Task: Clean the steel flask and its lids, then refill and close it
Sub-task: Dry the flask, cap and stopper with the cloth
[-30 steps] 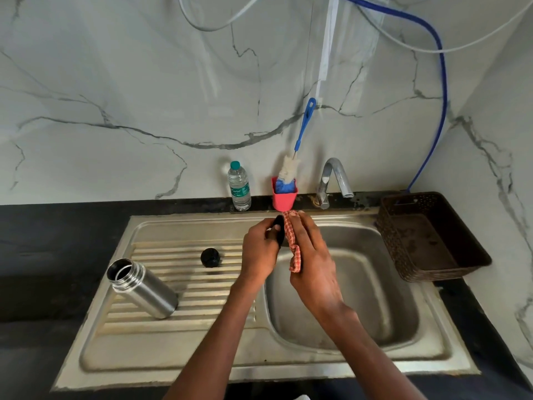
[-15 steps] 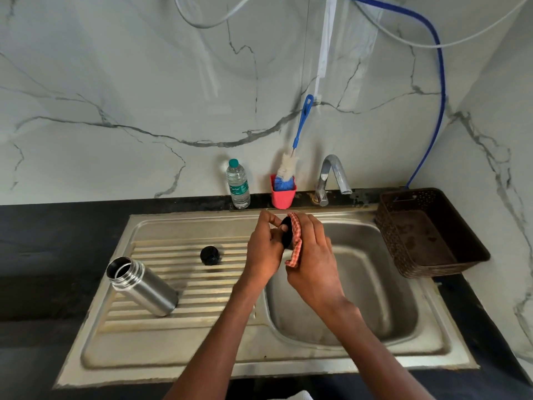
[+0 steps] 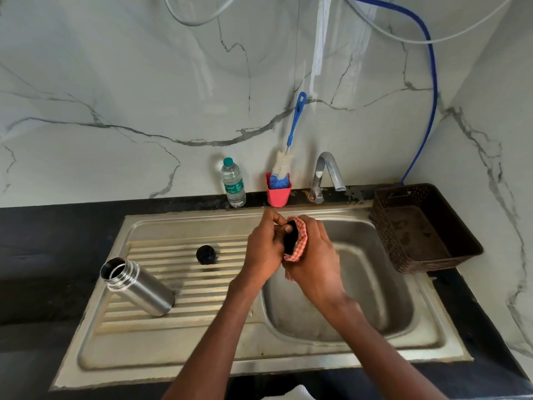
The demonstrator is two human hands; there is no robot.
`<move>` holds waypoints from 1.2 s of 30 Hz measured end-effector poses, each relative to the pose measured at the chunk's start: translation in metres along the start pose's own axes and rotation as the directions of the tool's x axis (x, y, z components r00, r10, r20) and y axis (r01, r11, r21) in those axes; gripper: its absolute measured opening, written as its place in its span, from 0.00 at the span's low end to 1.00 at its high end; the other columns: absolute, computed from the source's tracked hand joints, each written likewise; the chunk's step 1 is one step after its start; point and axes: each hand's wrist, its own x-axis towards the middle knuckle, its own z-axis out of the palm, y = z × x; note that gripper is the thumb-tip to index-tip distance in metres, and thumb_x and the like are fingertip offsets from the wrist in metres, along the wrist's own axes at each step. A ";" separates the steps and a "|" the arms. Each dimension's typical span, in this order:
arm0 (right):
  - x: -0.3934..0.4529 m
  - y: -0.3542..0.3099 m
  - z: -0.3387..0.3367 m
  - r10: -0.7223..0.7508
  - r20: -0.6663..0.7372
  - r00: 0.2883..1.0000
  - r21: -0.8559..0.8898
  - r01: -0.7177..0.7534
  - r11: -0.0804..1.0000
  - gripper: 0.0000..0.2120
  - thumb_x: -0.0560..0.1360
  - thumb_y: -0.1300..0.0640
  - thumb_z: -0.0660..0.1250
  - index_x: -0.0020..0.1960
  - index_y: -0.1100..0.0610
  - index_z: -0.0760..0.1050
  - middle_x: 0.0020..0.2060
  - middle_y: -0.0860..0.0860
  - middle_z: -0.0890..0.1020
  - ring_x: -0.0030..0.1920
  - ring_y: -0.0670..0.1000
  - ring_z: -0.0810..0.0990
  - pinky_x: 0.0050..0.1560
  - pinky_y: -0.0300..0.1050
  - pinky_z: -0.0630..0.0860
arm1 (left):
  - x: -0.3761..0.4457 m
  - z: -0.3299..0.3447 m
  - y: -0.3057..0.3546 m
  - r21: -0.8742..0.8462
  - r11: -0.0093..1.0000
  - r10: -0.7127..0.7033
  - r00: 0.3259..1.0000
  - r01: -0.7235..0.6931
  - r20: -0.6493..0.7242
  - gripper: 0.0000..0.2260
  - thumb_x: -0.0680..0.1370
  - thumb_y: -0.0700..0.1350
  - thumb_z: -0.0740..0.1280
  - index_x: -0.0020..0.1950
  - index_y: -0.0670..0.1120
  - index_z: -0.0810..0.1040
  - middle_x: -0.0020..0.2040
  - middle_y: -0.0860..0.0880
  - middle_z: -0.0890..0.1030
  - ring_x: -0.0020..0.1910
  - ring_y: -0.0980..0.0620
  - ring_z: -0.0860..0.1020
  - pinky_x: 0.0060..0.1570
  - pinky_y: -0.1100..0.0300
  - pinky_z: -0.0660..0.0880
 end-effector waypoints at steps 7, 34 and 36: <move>0.031 0.020 -0.029 0.176 0.477 0.861 0.183 -0.292 0.939 0.28 0.56 0.55 0.85 0.54 0.48 0.80 0.45 0.45 0.87 0.47 0.44 0.86 0.56 0.52 0.82 | -0.002 -0.009 0.008 0.349 0.905 0.232 0.970 -0.243 0.072 0.08 0.84 0.47 0.67 0.59 0.53 0.69 0.42 0.52 0.84 0.35 0.51 0.81 0.32 0.53 0.75; 0.045 0.012 -0.050 0.107 0.212 0.971 -0.013 -0.106 0.994 0.29 0.62 0.54 0.82 0.59 0.44 0.75 0.50 0.42 0.82 0.49 0.45 0.82 0.48 0.46 0.78 | -0.015 0.002 0.036 -0.197 0.977 0.113 0.981 -0.081 0.158 0.12 0.80 0.51 0.69 0.62 0.61 0.85 0.60 0.58 0.85 0.66 0.53 0.77 0.69 0.46 0.75; 0.034 0.011 -0.038 -0.038 0.033 0.999 -0.181 0.043 0.983 0.28 0.67 0.58 0.77 0.64 0.47 0.72 0.55 0.46 0.79 0.51 0.53 0.80 0.48 0.52 0.78 | -0.012 -0.005 0.046 -0.341 0.940 0.067 0.980 0.002 0.190 0.09 0.84 0.45 0.67 0.58 0.51 0.88 0.57 0.53 0.88 0.62 0.53 0.82 0.66 0.52 0.76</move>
